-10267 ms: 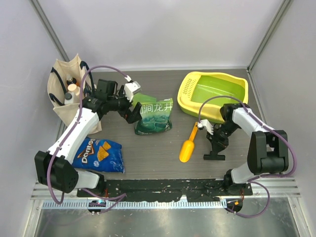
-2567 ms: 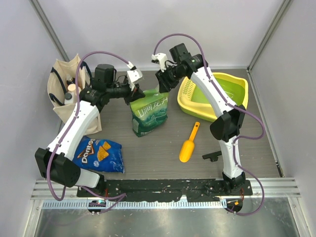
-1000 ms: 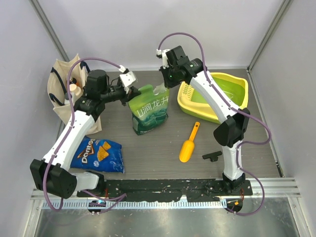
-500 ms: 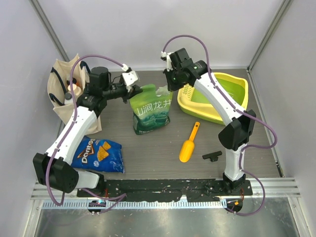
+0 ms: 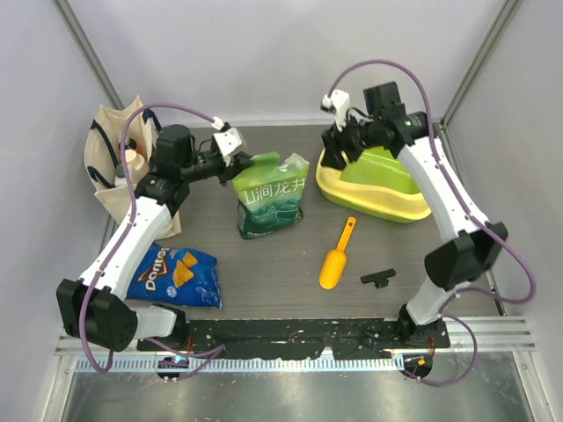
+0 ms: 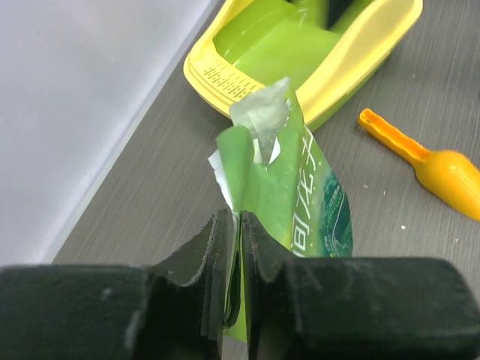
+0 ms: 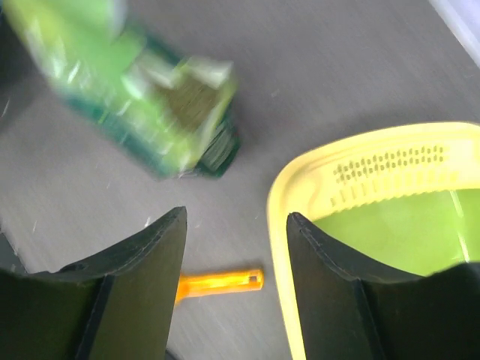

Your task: Fill the litter box with clean litter

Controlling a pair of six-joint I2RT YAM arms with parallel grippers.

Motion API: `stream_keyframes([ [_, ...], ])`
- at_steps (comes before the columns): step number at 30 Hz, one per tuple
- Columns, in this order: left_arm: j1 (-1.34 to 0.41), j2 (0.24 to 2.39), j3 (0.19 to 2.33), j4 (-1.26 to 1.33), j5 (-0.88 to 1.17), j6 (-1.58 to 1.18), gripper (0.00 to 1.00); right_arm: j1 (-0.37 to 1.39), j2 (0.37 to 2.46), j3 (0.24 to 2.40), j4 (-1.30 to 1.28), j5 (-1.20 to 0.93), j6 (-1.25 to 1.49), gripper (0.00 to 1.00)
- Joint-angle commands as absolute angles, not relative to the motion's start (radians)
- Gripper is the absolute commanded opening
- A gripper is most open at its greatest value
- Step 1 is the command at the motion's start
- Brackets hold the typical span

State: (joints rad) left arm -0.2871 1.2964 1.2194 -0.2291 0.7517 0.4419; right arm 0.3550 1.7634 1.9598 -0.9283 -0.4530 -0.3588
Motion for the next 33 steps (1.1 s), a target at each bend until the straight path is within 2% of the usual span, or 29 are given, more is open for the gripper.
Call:
stream_keyframes([
  [1,-0.282,1.255,1.232,-0.086,0.741,0.397,0.21,0.357,1.550,1.714,-1.119,-0.759,-0.987,0.59],
  [3,-0.282,1.256,1.233,-0.084,0.736,0.382,0.28,0.386,1.510,1.623,-1.227,-0.720,-1.174,0.59],
  [8,-0.282,1.258,1.235,-0.087,0.733,0.368,0.36,0.394,1.480,1.405,-1.318,-0.557,-1.573,0.66],
  [9,-0.282,1.256,1.238,-0.089,0.732,0.365,0.43,0.394,1.485,1.369,-1.330,-0.536,-1.621,0.68],
  [12,-0.282,1.243,1.252,-0.089,0.721,0.333,0.56,0.394,1.500,1.280,-1.292,-0.445,-1.765,0.72],
  [19,-0.282,1.166,1.269,-0.133,0.675,0.330,0.73,0.394,1.574,1.163,-1.097,-0.388,-1.924,0.78],
  [28,-0.284,1.100,1.321,-0.290,0.630,0.400,0.77,0.394,1.726,1.198,-1.025,-0.367,-1.999,0.78],
  [33,-0.282,1.094,1.334,-0.328,0.617,0.428,0.77,0.394,1.786,1.203,-1.012,-0.347,-2.011,0.72],
])
